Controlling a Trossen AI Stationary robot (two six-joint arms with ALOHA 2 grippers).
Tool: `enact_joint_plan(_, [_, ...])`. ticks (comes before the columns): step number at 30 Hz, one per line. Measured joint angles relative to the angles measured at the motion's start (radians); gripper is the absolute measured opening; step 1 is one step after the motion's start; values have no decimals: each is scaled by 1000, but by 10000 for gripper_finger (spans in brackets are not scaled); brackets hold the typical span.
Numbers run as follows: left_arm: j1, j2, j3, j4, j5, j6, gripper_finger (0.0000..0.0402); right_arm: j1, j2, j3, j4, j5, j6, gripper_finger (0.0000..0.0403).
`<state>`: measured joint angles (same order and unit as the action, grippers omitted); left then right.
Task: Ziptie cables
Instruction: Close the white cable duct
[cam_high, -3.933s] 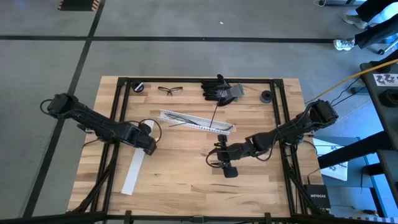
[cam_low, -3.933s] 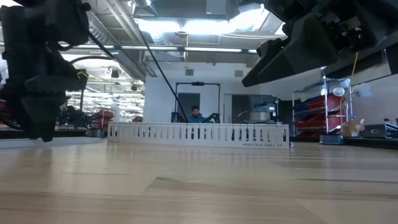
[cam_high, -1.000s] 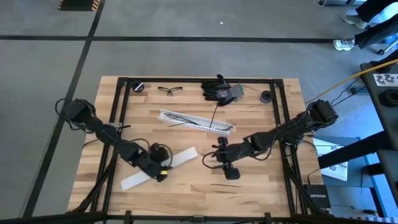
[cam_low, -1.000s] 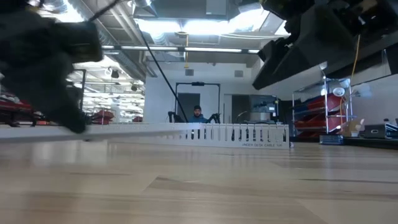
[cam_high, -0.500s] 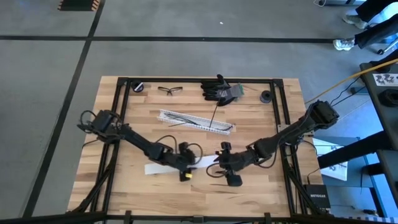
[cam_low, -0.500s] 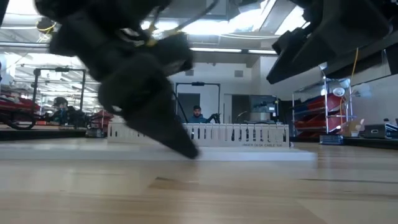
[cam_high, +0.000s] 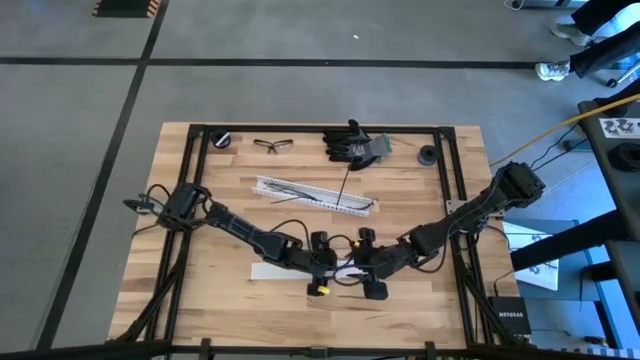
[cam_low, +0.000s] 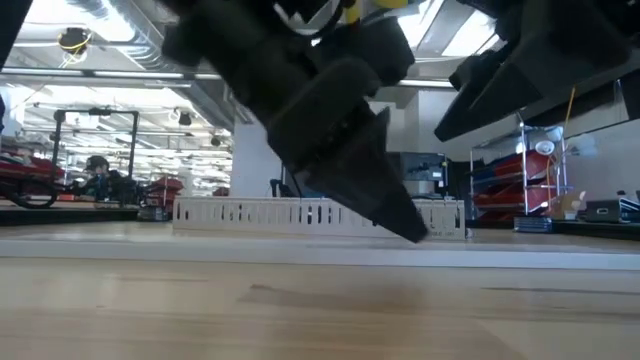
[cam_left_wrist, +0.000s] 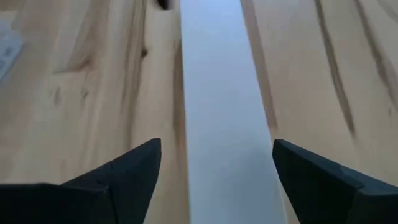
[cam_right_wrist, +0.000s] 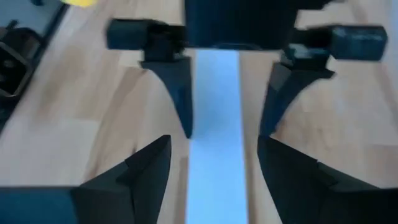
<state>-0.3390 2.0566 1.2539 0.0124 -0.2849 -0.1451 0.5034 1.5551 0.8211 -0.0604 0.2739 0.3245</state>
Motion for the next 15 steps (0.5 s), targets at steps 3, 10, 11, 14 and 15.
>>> enact_joint_plan(3, [-10,-44,50,-201,-7,-31,297,-2,0,0,14,41,0,250])
enact_joint_plan(10, [-114,-209,-15,-491,-149,-183,297,-55,82,1,251,65,-81,314])
enact_joint_plan(11, [-132,-241,-36,-509,-165,-221,297,-65,100,2,290,54,-95,319])
enact_joint_plan(14, [-189,-330,-121,-530,-191,-337,297,-96,158,6,399,6,-126,323])
enact_joint_plan(15, [-209,-352,-155,-534,-195,-374,297,-106,179,19,422,-12,-139,323])
